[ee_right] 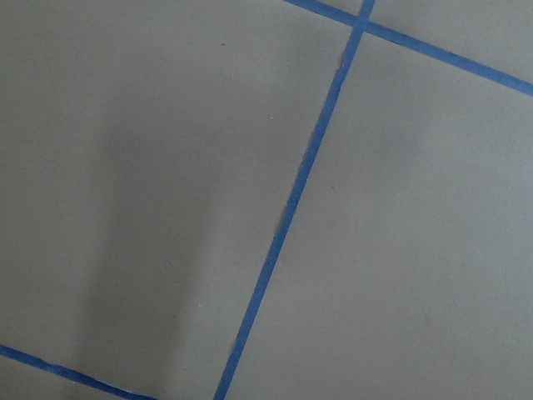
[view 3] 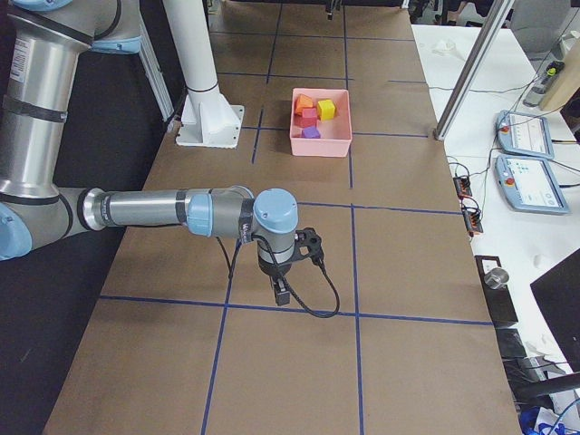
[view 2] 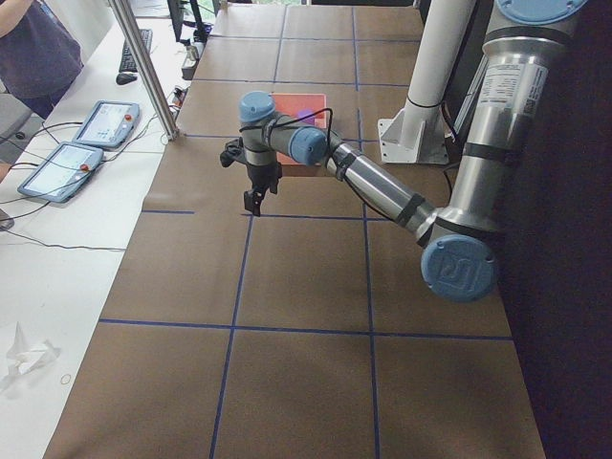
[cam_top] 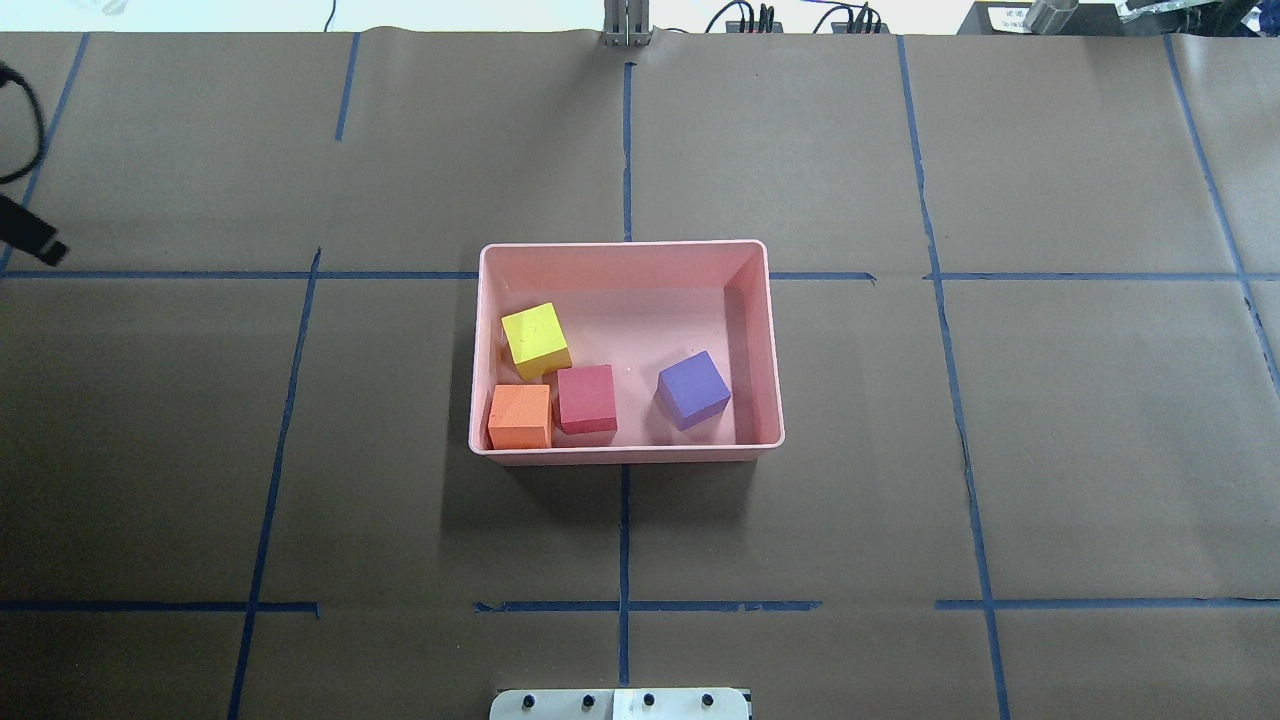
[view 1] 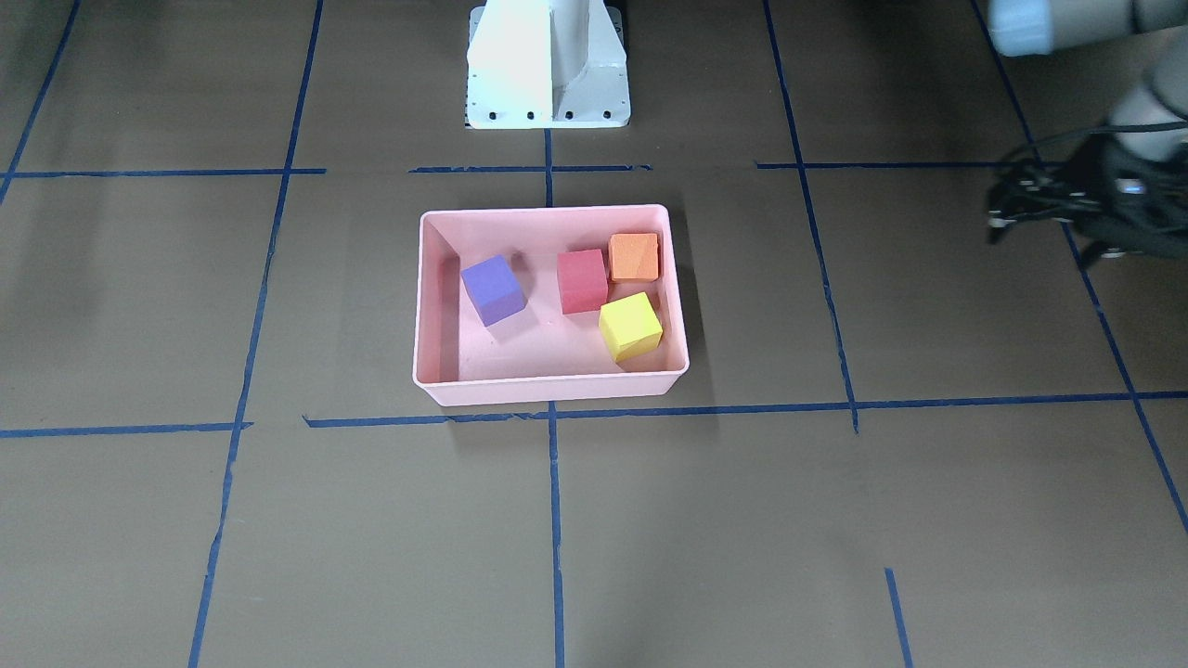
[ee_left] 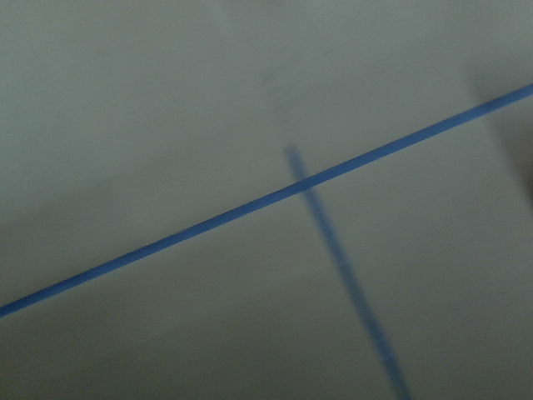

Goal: Place blocks into pink bin with both arms

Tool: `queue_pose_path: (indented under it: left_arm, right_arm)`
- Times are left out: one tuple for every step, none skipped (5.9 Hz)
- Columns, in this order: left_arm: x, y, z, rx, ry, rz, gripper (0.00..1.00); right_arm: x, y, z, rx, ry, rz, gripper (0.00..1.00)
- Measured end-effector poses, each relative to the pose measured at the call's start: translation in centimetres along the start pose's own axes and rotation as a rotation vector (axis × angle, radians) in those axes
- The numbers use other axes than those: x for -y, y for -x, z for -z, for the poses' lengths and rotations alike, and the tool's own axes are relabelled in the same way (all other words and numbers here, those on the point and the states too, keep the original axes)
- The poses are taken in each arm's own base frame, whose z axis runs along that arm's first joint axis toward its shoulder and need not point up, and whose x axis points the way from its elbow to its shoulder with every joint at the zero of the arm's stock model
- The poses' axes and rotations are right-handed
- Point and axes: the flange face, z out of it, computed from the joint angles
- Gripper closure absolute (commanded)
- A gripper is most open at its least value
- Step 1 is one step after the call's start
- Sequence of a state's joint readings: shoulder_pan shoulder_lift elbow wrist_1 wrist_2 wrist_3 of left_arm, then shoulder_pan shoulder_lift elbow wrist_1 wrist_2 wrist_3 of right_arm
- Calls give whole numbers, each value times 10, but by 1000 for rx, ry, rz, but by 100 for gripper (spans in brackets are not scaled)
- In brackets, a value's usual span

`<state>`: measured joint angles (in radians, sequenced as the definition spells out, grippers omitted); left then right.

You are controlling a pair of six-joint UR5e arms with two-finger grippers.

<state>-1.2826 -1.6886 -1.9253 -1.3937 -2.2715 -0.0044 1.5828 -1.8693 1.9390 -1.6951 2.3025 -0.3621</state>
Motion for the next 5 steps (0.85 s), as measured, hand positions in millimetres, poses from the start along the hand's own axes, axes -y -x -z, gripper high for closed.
queue_pose_path:
  left_arm:
    - [-46, 86, -4, -15, 20, 23, 0]
    - [-97, 148, -11, -22, 38, 63, 0]
    - [-141, 177, -20, -27, 60, 120, 0]
    - [-166, 190, -26, -30, 73, 161, 0]
    - [-174, 193, -27, -30, 78, 177, 0]
  right_arm:
    - [-1, -3, 0, 0, 0, -51, 0]
    - [-1, -3, 0, 0, -1, -99, 0]
    - [-1, -3, 0, 1, -2, -116, 0]
    - [-1, -3, 0, 3, -3, -120, 0]
    - [-1, -3, 1, 3, -4, -120, 0]
